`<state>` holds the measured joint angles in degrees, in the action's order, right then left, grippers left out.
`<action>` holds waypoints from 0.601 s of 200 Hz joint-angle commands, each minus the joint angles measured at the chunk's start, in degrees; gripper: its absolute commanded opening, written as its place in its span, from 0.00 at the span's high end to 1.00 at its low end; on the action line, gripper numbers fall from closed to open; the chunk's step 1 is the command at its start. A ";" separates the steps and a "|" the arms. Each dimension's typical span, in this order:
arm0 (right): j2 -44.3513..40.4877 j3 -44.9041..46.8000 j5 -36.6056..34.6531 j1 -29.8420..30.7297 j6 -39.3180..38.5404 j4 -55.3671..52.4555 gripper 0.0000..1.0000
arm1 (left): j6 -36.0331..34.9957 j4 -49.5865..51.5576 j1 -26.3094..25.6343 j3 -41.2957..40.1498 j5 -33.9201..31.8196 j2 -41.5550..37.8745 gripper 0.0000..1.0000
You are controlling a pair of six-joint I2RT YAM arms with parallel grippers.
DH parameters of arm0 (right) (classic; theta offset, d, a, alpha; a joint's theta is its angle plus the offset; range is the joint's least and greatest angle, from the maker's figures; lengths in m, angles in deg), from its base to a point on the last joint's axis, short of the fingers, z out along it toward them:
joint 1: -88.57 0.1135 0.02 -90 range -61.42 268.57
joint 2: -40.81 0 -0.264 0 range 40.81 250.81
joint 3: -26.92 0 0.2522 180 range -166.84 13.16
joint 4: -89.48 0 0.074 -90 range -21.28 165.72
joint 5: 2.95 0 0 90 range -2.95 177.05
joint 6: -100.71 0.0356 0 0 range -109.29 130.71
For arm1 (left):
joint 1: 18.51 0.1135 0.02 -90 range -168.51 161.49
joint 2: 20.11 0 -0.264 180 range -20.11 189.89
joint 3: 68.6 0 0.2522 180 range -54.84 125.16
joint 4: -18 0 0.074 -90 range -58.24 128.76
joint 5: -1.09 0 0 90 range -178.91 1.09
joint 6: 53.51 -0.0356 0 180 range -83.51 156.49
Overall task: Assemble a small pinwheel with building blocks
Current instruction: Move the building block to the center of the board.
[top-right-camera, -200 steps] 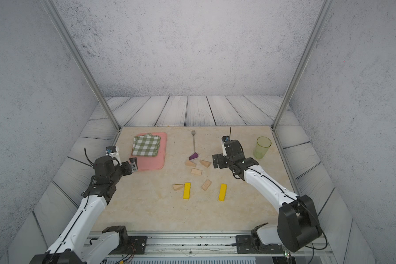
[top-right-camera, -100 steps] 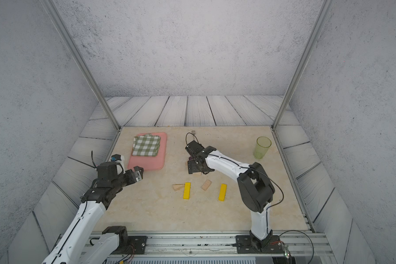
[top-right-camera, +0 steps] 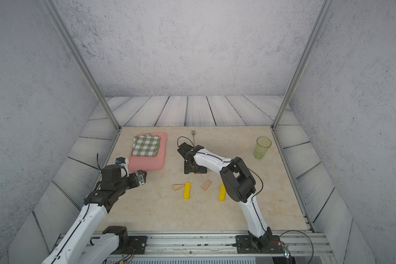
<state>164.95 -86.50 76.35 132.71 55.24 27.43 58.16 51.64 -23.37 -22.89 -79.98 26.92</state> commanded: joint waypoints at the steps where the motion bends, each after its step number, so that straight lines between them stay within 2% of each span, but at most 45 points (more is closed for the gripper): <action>1: 3.66 -2.37 -1.45 0.16 1.89 -2.51 0.22 | -0.49 -0.90 -0.76 -0.61 -1.18 -0.90 0.02; 58: 5.59 -2.18 -0.64 -0.50 3.05 -2.29 0.34 | -0.48 -0.98 -1.46 -0.74 -1.46 -0.90 0.02; 103: 5.45 -0.69 -0.75 -0.91 3.02 -1.64 0.34 | -0.40 -0.92 -1.49 -0.74 -1.55 -0.64 0.02; 120: 4.88 -0.49 -1.48 -0.92 2.93 -2.33 0.28 | -0.40 -0.90 -1.47 -0.74 -1.55 -0.62 0.02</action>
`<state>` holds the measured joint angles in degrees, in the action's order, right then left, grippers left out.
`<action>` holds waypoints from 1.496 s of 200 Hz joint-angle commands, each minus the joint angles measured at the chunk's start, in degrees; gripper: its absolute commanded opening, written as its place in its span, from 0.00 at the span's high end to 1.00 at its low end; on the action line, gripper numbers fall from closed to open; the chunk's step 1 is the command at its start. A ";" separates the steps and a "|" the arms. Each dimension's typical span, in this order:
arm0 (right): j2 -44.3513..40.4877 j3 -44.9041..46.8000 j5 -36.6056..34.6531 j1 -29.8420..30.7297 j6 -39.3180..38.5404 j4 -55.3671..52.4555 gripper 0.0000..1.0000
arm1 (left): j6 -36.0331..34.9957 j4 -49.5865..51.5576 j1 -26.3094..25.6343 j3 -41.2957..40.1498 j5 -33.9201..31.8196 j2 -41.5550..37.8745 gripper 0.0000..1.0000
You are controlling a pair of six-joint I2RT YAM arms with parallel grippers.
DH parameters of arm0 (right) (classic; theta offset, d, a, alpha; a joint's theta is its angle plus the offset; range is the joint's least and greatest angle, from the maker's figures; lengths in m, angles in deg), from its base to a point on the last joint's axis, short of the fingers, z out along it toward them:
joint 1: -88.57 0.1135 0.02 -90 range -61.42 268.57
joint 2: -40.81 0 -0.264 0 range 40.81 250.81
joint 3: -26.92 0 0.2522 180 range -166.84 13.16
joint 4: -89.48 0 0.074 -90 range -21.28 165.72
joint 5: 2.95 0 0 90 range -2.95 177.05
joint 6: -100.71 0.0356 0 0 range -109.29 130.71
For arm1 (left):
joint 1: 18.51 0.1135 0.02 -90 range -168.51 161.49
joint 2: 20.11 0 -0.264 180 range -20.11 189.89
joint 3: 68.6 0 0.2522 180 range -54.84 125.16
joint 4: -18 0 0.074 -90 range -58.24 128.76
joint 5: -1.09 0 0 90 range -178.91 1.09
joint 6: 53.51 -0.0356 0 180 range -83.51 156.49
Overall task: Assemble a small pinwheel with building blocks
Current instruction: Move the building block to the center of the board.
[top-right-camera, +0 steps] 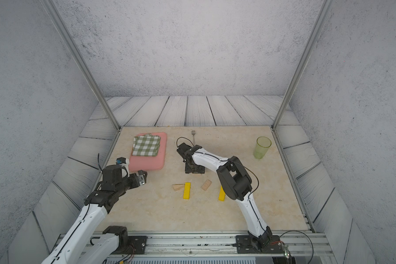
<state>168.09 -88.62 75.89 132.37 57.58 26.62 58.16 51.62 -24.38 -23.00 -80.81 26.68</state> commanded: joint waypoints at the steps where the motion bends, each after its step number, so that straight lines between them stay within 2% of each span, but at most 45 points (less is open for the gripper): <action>1: 1.65 1.70 -1.13 -0.60 0.59 -1.48 0.28 | -0.40 -0.87 -0.46 -0.63 -0.72 -0.42 0.02; 33: -1.41 2.97 -4.23 -0.67 -0.34 -0.88 0.20 | -0.40 -1.11 -0.52 -0.70 -0.63 -0.12 0.02; 62: -0.62 1.85 -3.61 -0.87 -1.33 -1.39 0.20 | -0.31 -1.23 -0.53 -0.75 -0.54 0.01 0.02; 87: 0.33 2.68 -1.00 -0.85 -2.14 0.45 0.25 | -0.31 -1.05 -0.55 -0.70 -0.64 0.06 0.02; 139: -2.58 7.82 0.48 -0.88 -2.85 2.65 0.44 | -0.23 -1.09 -0.57 -0.69 -0.69 0.26 0.02; 197: -9.48 16.98 1.18 -0.52 -2.03 5.79 0.45 | -0.23 -1.14 -0.63 -0.71 -0.63 0.48 0.02; 225: -9.18 16.29 1.48 -0.55 -3.59 5.44 0.40 | -0.14 -1.09 -0.66 -0.71 -0.54 0.62 0.02; 262: -9.19 14.60 1.70 -0.55 -6.10 4.28 0.27 | -0.14 -0.96 -0.65 -0.67 -0.63 0.94 0.02; 299: -12.89 14.56 1.01 -0.55 -10.91 3.08 0.18 | -0.18 -0.98 -0.64 -0.72 -0.62 1.20 0.02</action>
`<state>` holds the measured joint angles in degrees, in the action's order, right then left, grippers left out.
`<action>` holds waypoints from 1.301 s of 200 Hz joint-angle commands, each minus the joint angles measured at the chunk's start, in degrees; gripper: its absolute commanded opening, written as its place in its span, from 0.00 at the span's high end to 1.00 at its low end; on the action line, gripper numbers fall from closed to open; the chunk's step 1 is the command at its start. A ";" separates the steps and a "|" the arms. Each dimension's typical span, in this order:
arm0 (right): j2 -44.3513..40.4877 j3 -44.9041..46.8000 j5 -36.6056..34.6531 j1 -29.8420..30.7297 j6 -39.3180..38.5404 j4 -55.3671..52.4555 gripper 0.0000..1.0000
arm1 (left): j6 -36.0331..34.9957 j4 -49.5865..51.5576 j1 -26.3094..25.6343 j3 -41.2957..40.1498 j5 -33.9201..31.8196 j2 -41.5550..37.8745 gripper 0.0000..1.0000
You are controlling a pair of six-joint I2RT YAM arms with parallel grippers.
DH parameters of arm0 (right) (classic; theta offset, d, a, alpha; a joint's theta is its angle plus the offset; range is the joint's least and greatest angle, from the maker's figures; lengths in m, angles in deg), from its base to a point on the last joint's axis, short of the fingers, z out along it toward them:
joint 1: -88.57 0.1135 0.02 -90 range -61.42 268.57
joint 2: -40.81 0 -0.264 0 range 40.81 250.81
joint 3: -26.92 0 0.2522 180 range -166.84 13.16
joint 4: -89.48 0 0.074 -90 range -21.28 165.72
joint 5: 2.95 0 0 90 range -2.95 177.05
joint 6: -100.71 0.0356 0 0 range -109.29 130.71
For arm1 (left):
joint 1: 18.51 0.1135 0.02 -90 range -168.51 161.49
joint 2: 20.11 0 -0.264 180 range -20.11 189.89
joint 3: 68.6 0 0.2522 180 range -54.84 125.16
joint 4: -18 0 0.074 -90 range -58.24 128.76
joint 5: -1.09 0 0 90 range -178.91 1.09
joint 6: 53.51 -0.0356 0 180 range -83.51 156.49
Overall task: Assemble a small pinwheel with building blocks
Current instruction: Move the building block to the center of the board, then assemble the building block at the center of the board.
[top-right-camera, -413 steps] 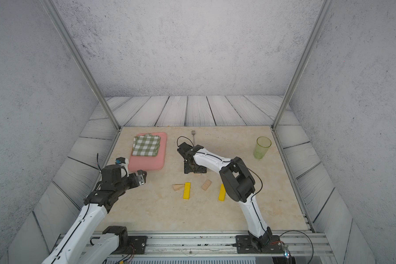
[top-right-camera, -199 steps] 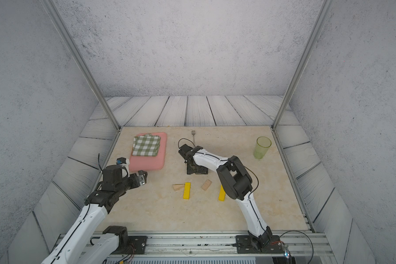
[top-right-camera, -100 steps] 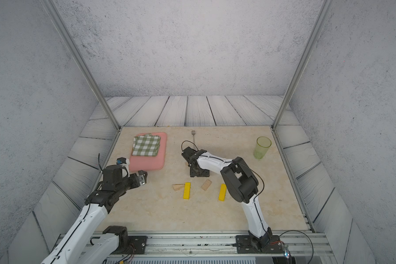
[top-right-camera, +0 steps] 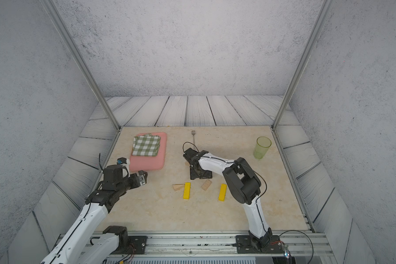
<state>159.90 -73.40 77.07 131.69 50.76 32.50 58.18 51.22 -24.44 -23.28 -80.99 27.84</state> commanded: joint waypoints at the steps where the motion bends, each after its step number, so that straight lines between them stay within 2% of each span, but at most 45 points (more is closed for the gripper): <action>1: -4.80 -0.68 -0.19 0.13 -4.27 -2.86 0.18 | -0.18 -0.58 -0.57 -0.44 -0.45 0.04 0.02; 38: -10.36 1.03 0.57 0.13 -12.89 -4.15 0.13 | -0.16 -0.47 -0.59 -0.35 -0.36 0.31 0.02; 104: -15.82 9.45 11.30 0.13 -28.91 -2.91 0.08 | 0.03 -0.30 -0.63 -0.25 -0.54 0.70 0.02; 179: -9.80 9.78 10.26 0.13 -33.43 -2.39 0.09 | 0.08 0.04 -0.62 -0.20 -0.89 0.37 0.02; 260: -4.96 7.24 4.21 0.21 -35.66 -3.73 0.12 | 0.02 0.02 -0.67 -0.16 -0.98 0.40 0.02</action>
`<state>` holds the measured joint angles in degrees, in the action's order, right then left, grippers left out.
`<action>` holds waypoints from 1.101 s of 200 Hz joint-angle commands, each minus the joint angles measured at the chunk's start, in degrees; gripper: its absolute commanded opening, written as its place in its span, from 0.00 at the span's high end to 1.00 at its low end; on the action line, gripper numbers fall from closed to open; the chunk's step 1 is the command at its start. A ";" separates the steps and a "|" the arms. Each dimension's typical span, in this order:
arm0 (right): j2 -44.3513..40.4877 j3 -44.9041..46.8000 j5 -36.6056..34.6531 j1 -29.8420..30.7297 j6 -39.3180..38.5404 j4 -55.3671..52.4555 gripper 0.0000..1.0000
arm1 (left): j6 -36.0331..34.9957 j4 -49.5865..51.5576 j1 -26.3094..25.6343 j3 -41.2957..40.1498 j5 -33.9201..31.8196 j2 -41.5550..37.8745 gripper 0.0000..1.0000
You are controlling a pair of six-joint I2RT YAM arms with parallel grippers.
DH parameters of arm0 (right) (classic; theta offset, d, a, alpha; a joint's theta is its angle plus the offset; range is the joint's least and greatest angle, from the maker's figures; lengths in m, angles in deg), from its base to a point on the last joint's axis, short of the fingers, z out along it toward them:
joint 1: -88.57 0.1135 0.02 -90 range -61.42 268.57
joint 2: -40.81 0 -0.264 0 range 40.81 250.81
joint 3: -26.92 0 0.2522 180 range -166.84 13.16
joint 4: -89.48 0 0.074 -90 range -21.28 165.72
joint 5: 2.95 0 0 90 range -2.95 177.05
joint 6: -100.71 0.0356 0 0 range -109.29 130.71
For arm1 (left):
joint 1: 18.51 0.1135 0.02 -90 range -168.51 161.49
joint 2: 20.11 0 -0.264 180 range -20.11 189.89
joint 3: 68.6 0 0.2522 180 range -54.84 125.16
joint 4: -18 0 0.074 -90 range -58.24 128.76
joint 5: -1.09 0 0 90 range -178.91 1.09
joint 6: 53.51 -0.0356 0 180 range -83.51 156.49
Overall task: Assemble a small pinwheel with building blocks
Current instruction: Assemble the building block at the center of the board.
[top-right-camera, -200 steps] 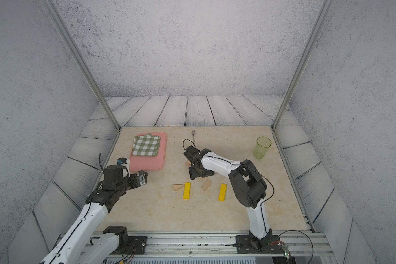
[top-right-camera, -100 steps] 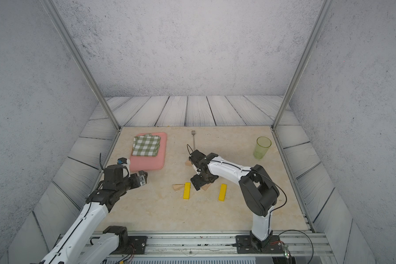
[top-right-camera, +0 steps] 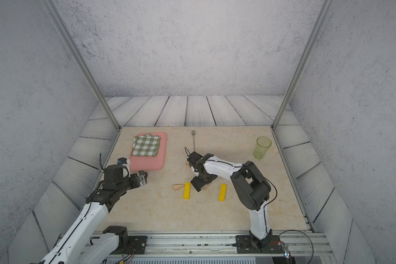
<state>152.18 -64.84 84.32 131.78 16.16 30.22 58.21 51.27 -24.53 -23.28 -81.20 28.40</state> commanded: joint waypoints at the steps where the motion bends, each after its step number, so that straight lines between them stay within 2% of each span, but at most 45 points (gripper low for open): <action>1: 2.78 -1.35 -3.15 0.08 -1.06 -1.49 0.12 | -0.01 -0.01 -0.57 -0.17 -0.76 -0.17 0.02; 86: 1.08 -1.56 -6.48 0.04 0.69 -1.61 0.15 | 0.08 -0.17 -0.62 -0.31 -0.76 0.03 0.02; 144: -1.04 -2.34 -5.63 0.07 4.98 -1.63 0.15 | 0.17 -0.34 -0.59 -0.33 -0.52 0.36 0.02; 201: 2.87 -2.76 -6.12 -0.39 6.30 -2.36 0.15 | 0.17 -0.18 -0.65 -0.32 -0.67 0.09 0.02; 220: 3.43 -2.24 -5.85 -0.80 7.09 -1.84 0.19 | 0.17 -0.17 -0.66 -0.34 -0.76 0.09 0.02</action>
<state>153.12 -66.39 79.14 131.60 21.45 29.22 58.38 51.27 -24.55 -23.28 -81.62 28.80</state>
